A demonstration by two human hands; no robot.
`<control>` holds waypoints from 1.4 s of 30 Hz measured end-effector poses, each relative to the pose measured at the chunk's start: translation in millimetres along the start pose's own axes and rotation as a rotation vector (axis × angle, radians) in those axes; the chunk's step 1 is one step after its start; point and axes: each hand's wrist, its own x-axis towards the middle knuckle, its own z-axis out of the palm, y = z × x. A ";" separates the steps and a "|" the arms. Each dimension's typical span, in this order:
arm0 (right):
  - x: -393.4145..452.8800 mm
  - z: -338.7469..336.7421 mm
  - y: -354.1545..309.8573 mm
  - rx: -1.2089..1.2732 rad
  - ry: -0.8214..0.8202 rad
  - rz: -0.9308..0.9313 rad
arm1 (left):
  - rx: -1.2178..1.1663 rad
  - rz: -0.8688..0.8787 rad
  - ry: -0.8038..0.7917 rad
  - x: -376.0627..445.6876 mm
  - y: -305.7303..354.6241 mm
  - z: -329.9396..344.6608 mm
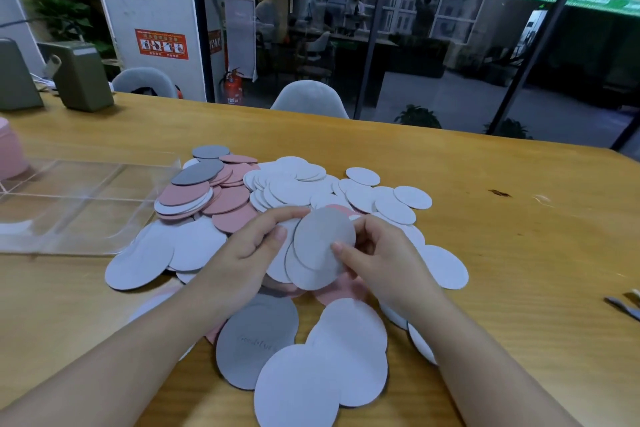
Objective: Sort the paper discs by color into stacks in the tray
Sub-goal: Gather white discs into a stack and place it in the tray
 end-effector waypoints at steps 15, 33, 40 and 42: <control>-36.6 -8.9 -9.2 -0.402 -0.083 0.087 | 0.250 0.103 -0.067 -7.3 1.1 0.3; -81.6 5.7 -19.1 -0.654 -0.356 0.086 | 0.244 0.107 -0.102 -9.0 1.3 -1.2; -68.6 -7.7 -19.3 -0.493 -0.355 0.141 | 0.245 0.112 -0.099 -9.6 1.8 -1.3; -66.7 -11.8 -18.1 -0.498 -0.356 0.130 | 0.248 0.114 -0.097 -9.7 2.0 -1.1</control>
